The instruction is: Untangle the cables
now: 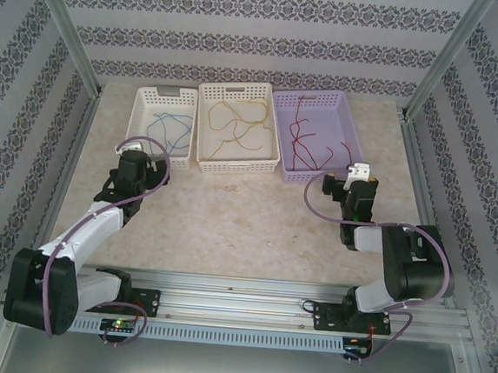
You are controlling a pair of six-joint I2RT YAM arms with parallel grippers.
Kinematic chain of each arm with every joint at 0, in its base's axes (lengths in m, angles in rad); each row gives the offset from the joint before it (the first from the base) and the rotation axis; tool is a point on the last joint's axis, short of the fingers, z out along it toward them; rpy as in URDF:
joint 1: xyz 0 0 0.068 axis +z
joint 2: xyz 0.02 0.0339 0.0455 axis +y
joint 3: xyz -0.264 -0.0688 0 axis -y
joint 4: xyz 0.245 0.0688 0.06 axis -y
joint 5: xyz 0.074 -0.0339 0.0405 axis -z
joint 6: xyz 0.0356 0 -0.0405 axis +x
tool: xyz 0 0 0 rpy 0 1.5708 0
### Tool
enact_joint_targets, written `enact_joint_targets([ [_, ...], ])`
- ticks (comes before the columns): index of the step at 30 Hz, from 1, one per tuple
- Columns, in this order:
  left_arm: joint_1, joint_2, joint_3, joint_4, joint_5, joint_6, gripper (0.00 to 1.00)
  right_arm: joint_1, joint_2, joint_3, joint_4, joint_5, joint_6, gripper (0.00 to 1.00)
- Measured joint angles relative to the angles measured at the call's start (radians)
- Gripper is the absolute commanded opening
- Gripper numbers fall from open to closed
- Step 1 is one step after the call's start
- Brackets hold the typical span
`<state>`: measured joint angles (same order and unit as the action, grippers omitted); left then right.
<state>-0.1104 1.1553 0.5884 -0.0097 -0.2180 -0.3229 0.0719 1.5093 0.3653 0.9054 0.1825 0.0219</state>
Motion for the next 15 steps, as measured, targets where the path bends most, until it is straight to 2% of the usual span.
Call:
enact_joint_targets([
  [11,-0.001,-0.016,-0.095,0.174,-0.025,0.111,1.0,0.0,0.0,0.0,0.013,0.012,0.0,0.98],
  [15,-0.001,-0.01,-0.156,0.29,-0.05,0.162,1.0,0.0,0.0,0.0,0.013,0.013,0.0,0.98],
])
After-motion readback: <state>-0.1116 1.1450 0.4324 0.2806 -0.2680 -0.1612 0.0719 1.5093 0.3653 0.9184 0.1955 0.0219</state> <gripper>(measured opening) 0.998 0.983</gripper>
